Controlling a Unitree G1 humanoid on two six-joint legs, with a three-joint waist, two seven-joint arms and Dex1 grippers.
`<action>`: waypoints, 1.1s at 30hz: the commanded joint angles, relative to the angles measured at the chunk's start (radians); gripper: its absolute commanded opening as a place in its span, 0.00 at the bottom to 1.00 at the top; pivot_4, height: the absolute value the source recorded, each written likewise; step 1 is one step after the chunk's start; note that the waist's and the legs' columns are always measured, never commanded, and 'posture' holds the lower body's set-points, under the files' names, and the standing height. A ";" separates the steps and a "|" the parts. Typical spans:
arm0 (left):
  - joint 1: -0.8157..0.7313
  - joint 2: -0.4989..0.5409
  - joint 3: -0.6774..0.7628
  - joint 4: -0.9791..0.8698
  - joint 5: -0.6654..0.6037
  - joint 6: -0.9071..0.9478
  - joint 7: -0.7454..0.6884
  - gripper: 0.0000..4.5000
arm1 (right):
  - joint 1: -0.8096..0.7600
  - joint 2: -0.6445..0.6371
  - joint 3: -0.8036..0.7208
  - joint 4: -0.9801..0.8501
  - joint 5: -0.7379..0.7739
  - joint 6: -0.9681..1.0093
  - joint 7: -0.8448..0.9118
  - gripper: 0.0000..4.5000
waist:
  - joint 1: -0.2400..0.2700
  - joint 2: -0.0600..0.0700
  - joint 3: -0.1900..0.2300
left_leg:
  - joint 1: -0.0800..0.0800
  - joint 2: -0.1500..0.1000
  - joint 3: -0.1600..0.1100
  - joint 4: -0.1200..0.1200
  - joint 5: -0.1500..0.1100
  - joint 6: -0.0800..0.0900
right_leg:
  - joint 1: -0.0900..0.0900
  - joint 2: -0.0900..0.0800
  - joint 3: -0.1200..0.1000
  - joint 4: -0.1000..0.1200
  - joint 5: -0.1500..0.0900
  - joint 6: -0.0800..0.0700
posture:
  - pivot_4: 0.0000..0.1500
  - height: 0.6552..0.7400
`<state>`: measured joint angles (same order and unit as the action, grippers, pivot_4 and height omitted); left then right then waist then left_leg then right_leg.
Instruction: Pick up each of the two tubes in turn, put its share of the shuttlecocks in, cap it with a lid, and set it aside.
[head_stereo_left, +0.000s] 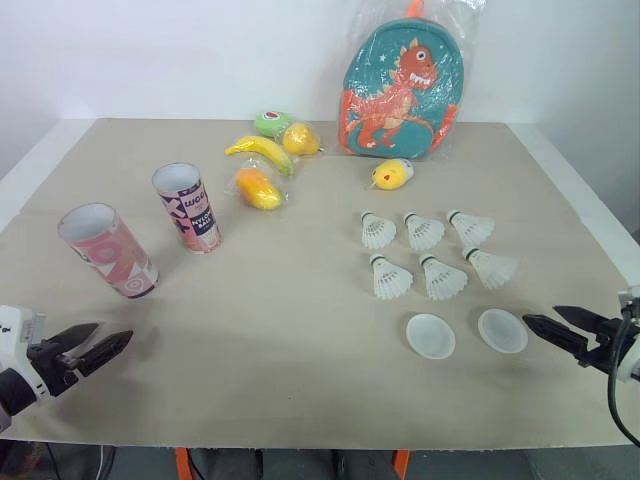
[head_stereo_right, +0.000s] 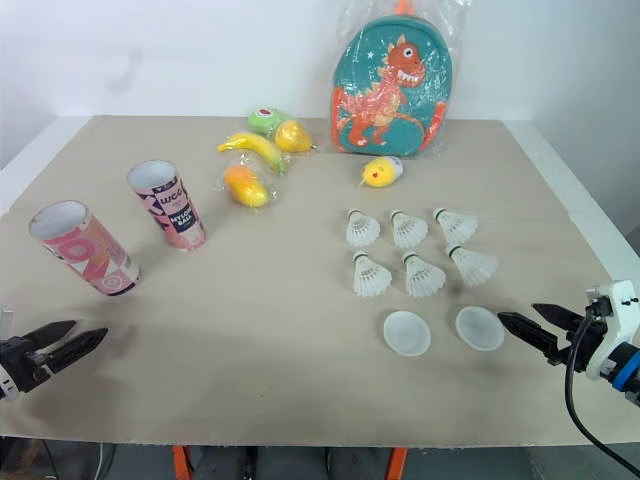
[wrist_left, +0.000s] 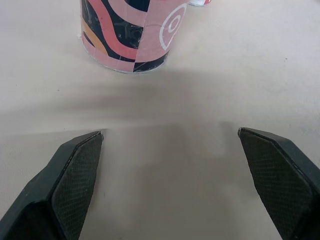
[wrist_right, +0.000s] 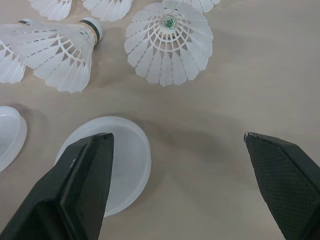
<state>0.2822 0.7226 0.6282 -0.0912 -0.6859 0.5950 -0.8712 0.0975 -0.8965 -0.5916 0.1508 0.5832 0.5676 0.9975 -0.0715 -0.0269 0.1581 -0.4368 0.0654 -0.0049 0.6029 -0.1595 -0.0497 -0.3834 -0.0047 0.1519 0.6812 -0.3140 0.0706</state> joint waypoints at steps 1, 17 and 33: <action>-0.030 0.008 0.033 -0.016 -0.037 0.013 0.007 1.00 | -0.001 -0.017 -0.016 -0.036 0.004 -0.001 0.004 0.99 | 0.000 0.000 0.000 | 0.000 0.000 0.000 0.000 0.000 0.000 | 0.000 0.000 0.000 0.000 0.000 0.000 | 1.00 1.00; -0.060 -0.023 0.018 -0.044 -0.109 0.065 0.043 1.00 | 0.019 -0.027 -0.020 -0.066 0.000 0.009 0.011 0.99 | -0.005 -0.001 0.000 | 0.000 -0.001 -0.001 0.000 0.000 0.000 | 0.001 0.000 0.000 0.000 0.000 0.001 | 1.00 1.00; -0.097 -0.199 0.089 0.051 -0.085 -0.130 0.131 1.00 | -0.079 0.018 -0.023 -0.376 0.183 0.127 -0.051 0.99 | -0.005 -0.004 -0.001 | 0.000 -0.001 -0.001 0.001 0.001 0.001 | 0.002 0.000 0.000 0.000 0.001 0.002 | 1.00 1.00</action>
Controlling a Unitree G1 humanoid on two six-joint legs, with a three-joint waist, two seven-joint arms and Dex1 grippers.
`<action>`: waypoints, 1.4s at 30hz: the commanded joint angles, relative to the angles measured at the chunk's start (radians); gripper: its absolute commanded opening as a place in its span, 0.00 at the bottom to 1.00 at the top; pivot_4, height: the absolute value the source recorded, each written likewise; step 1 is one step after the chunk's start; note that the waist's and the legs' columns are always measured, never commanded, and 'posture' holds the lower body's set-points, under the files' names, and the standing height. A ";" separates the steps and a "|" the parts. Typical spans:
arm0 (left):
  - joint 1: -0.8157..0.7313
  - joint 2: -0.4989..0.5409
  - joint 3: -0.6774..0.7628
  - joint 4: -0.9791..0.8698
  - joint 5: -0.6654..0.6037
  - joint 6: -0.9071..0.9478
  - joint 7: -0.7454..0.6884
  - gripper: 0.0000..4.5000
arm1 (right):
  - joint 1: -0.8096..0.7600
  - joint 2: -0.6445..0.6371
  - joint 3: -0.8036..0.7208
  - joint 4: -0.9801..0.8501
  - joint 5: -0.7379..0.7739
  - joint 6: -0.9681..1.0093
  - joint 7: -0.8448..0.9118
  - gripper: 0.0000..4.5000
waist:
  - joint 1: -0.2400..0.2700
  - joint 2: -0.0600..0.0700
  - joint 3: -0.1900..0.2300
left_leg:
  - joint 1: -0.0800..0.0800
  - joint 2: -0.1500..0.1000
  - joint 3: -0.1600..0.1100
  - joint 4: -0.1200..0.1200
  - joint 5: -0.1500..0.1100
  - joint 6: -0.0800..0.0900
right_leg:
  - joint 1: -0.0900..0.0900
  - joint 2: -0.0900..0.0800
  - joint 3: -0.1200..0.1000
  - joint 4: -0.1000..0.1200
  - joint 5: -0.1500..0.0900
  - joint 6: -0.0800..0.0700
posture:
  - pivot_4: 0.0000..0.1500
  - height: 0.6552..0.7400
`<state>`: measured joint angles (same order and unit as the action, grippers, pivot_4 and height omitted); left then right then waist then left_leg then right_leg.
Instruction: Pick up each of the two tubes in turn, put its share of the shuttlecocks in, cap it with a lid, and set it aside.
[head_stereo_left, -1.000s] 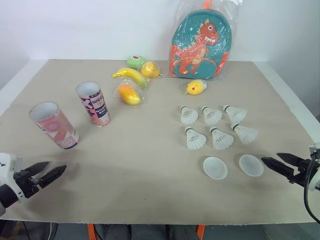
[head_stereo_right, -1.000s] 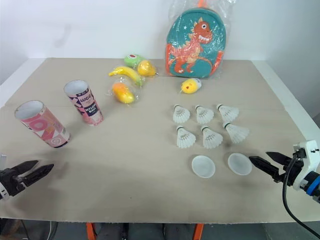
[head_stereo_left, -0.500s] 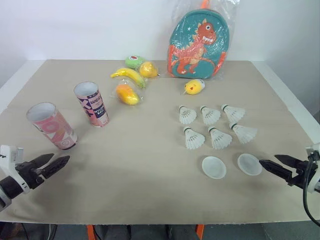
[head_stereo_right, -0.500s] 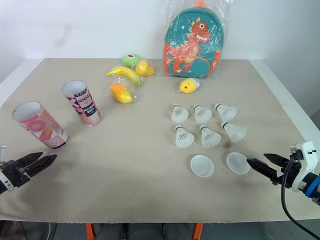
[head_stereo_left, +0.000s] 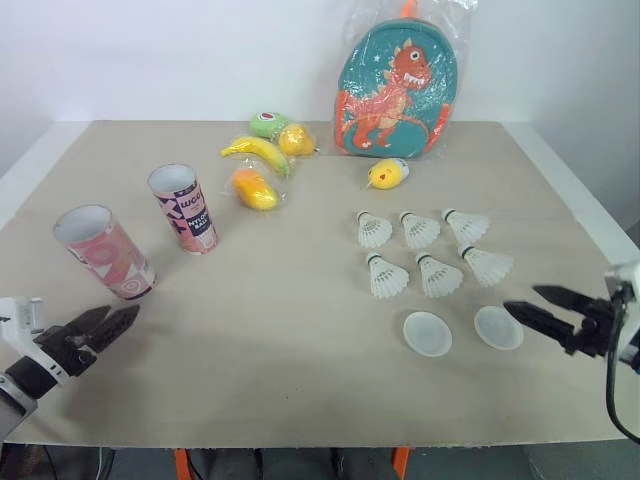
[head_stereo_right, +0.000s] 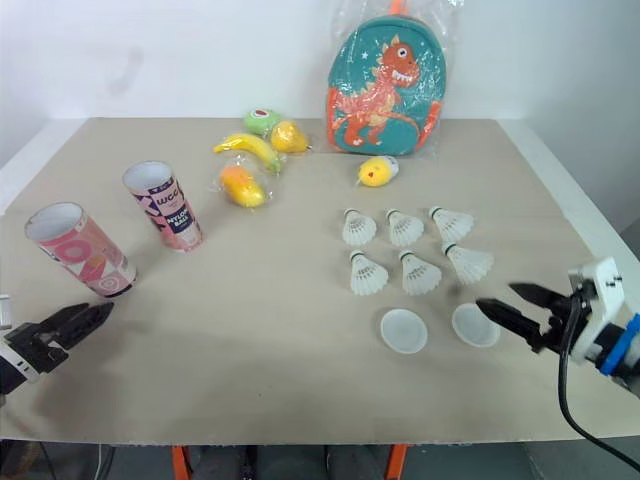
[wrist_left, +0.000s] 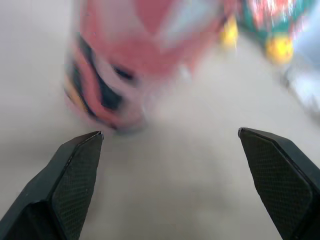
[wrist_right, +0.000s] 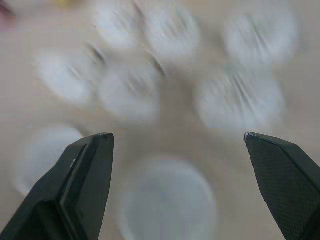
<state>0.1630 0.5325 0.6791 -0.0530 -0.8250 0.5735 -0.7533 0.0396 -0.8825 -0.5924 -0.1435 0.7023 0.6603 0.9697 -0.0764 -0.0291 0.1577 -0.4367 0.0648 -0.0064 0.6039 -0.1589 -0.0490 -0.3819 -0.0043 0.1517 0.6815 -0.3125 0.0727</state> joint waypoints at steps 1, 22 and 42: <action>0.027 -0.012 0.037 0.016 0.062 -0.123 0.013 1.00 | -0.032 0.008 -0.015 -0.113 0.088 0.050 -0.030 0.99 | 0.001 -0.004 0.000 | 0.000 0.000 0.000 0.000 0.000 0.000 | 0.000 0.000 0.000 0.000 0.000 0.000 | 1.00 1.00; -0.163 0.063 -0.116 0.271 0.281 -0.437 -0.067 1.00 | -0.341 0.240 0.539 -0.434 0.081 0.087 -0.288 0.99 | 0.005 -0.008 0.000 | -0.003 0.000 -0.003 -0.001 0.000 -0.001 | -0.002 -0.001 -0.004 0.000 0.000 -0.004 | 1.00 1.00; -0.570 0.170 -0.320 0.805 0.467 -0.659 -0.246 1.00 | -0.267 0.272 0.499 -0.514 0.120 0.069 -0.343 0.99 | 0.006 -0.008 0.000 | -0.005 0.000 -0.013 -0.001 0.001 0.000 | 0.000 0.000 -0.016 0.001 0.002 -0.007 | 1.00 1.00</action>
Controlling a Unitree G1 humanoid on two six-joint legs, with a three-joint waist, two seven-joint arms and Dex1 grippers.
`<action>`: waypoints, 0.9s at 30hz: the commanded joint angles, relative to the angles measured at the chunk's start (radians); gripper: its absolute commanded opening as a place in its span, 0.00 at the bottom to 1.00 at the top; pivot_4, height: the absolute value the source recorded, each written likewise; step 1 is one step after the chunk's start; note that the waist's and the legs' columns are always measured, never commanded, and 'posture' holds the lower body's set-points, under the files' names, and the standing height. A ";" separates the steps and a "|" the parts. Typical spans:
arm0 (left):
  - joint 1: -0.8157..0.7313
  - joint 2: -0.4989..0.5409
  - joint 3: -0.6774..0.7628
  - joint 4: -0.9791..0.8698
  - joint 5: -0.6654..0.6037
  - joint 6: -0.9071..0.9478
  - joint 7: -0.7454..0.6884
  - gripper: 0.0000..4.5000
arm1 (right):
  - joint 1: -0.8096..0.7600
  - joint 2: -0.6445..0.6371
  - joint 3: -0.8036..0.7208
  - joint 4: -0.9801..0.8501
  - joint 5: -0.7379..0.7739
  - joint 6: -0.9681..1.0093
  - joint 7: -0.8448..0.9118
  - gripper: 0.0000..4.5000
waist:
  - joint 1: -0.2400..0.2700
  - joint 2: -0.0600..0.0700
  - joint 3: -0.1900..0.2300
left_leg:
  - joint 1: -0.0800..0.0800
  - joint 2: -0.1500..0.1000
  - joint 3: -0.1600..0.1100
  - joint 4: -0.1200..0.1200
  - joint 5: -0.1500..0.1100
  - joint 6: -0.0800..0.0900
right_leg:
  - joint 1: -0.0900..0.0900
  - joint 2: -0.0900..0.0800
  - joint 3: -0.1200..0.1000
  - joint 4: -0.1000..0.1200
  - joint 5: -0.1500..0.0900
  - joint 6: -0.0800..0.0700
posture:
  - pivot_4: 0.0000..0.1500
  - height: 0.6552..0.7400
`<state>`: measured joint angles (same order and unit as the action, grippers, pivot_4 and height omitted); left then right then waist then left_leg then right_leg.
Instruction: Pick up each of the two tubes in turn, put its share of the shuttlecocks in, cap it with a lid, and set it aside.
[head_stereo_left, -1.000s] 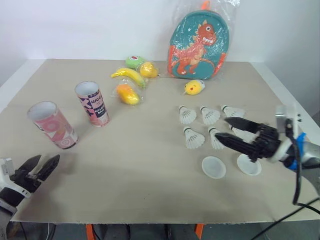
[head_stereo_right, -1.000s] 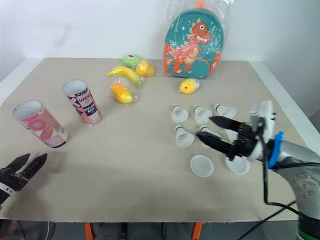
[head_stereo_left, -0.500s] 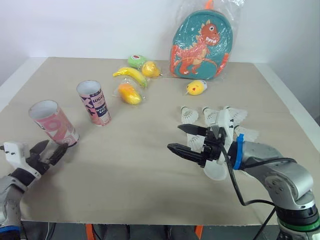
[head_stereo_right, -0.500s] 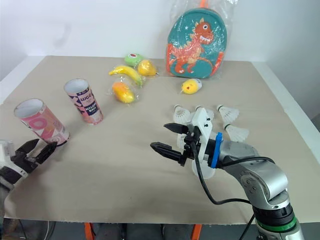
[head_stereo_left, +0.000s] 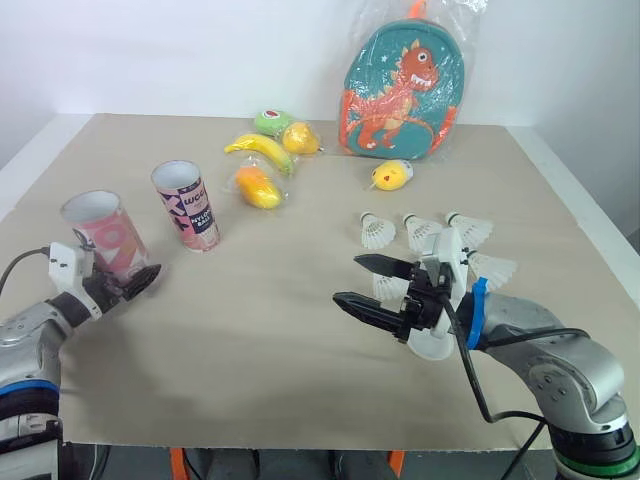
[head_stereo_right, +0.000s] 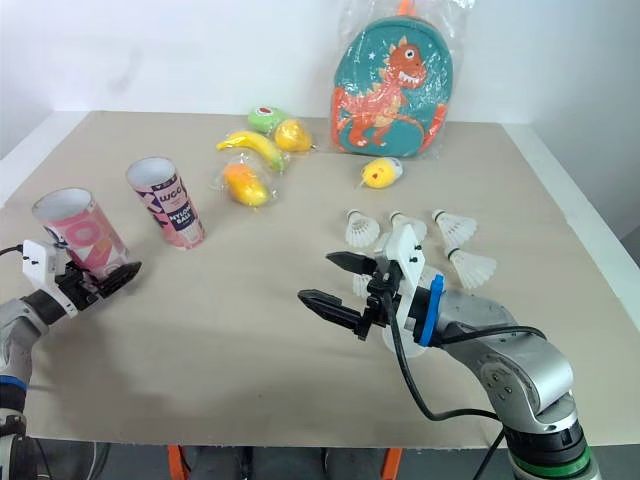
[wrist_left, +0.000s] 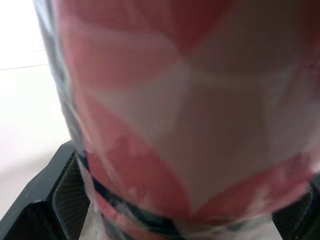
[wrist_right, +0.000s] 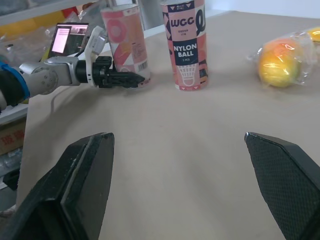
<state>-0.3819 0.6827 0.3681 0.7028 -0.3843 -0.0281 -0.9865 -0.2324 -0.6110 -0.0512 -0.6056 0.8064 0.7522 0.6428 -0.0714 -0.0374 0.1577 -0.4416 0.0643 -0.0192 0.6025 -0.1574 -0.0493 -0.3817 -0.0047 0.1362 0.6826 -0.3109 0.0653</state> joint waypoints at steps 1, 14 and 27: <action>-0.032 0.019 -0.013 0.065 0.033 -0.071 -0.016 1.00 | 0.009 -0.001 -0.045 -0.056 0.017 -0.023 -0.020 0.99 | 0.000 0.000 0.000 | 0.000 0.000 -0.001 0.000 0.000 0.000 | 0.000 0.000 -0.001 0.000 0.000 0.000 | 1.00 1.00; -0.076 -0.020 0.003 0.109 0.017 -0.145 0.003 0.68 | 0.017 -0.014 -0.068 -0.071 0.037 -0.018 -0.036 1.00 | 0.003 0.000 0.000 | 0.000 0.000 -0.002 0.000 0.001 0.000 | 0.001 0.000 -0.002 0.001 0.000 0.000 | 1.00 1.00; 0.047 0.002 0.041 -0.240 -0.199 0.167 -0.082 0.68 | 0.043 -0.048 -0.082 -0.060 0.069 -0.009 -0.022 1.00 | 0.002 0.000 0.000 | -0.001 0.000 -0.004 0.001 0.001 0.000 | 0.002 0.000 -0.003 0.001 0.000 0.000 | 1.00 1.00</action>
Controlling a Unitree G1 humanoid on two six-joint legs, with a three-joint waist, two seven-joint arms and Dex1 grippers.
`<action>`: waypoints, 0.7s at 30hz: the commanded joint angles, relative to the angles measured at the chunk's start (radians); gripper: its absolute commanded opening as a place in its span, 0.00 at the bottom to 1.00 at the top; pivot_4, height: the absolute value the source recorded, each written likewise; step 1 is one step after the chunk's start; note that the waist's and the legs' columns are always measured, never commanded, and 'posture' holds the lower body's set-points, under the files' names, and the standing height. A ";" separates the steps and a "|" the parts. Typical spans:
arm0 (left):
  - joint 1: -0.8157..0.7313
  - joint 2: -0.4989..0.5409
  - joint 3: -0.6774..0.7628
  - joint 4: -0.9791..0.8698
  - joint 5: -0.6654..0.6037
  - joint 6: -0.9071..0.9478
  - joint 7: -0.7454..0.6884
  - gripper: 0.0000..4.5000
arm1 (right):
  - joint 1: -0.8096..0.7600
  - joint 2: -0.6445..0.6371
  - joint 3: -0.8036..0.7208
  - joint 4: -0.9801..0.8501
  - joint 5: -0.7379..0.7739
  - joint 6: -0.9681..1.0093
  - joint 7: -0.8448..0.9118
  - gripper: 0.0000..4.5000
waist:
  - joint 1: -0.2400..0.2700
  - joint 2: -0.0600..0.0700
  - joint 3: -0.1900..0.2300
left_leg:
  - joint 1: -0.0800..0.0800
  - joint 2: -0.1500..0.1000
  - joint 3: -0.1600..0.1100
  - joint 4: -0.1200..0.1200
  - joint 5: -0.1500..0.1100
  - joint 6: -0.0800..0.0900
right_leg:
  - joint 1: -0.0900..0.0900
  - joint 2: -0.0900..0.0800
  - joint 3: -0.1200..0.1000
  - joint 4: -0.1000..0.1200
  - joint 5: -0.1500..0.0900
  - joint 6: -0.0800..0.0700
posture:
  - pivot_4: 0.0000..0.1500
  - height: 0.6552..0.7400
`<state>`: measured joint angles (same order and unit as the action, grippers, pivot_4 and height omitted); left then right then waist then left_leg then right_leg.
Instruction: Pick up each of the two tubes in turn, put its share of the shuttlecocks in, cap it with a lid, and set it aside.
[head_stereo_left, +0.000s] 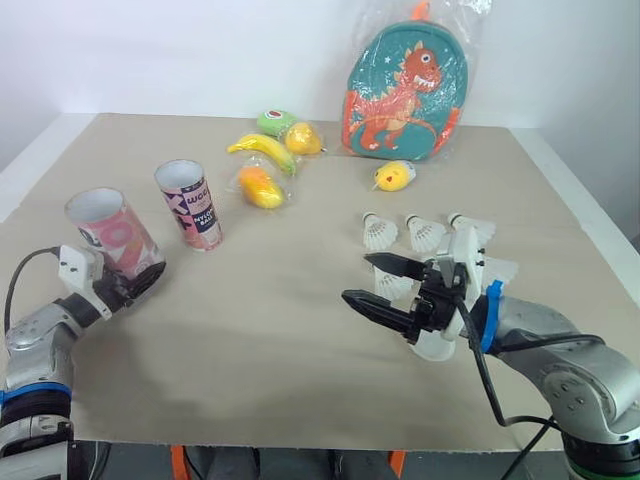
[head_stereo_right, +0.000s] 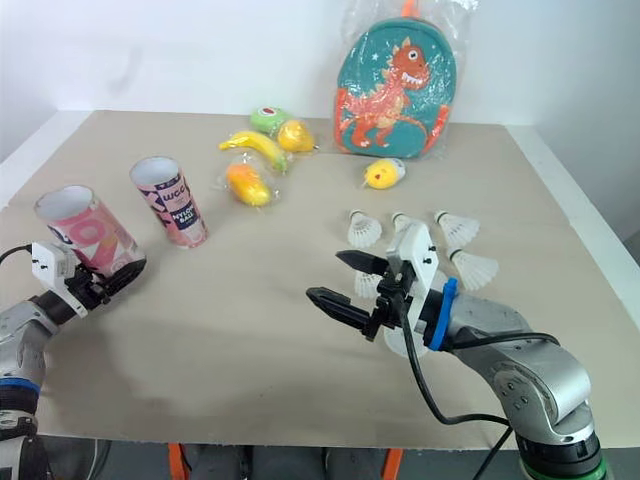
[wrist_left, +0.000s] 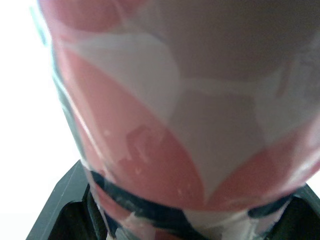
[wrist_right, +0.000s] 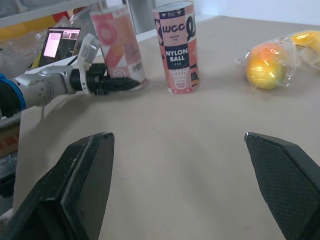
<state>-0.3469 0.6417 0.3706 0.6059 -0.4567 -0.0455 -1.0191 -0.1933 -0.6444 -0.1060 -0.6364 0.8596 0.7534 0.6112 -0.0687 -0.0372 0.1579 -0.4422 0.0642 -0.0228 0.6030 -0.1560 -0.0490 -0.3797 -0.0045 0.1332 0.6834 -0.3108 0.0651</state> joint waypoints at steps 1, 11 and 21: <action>0.023 0.061 0.047 -0.201 -0.193 0.304 -0.064 0.68 | 0.005 -0.016 -0.029 -0.028 0.019 -0.009 0.010 1.00 | -0.001 0.000 0.000 | 0.000 0.000 0.000 0.000 0.000 0.000 | 0.000 0.000 0.000 0.000 0.000 0.000 | 1.00 1.00; 0.050 0.221 0.070 -0.455 -0.578 0.968 -0.183 0.68 | 0.017 -0.021 -0.048 -0.025 0.052 -0.007 0.016 1.00 | -0.006 0.003 0.003 | 0.000 0.000 -0.006 0.000 0.000 0.000 | 0.002 0.001 -0.005 0.000 -0.003 -0.002 | 1.00 1.00; -0.063 0.177 -0.003 -0.464 -0.506 0.958 -0.130 0.68 | 0.065 -0.017 -0.064 -0.062 0.061 -0.016 -0.026 1.00 | 0.001 0.003 0.003 | 0.000 0.000 -0.009 -0.001 0.000 -0.001 | 0.003 0.001 -0.008 0.000 -0.005 -0.004 | 1.00 1.00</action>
<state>-0.4047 0.8182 0.3769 0.1769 -0.9836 0.9446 -1.1434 -0.1248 -0.6594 -0.1350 -0.6548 0.9006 0.7538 0.5877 -0.0679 -0.0343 0.1613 -0.4419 0.0641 -0.0314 0.6019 -0.1557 -0.0496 -0.3764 -0.0037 0.1252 0.6838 -0.3155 0.0613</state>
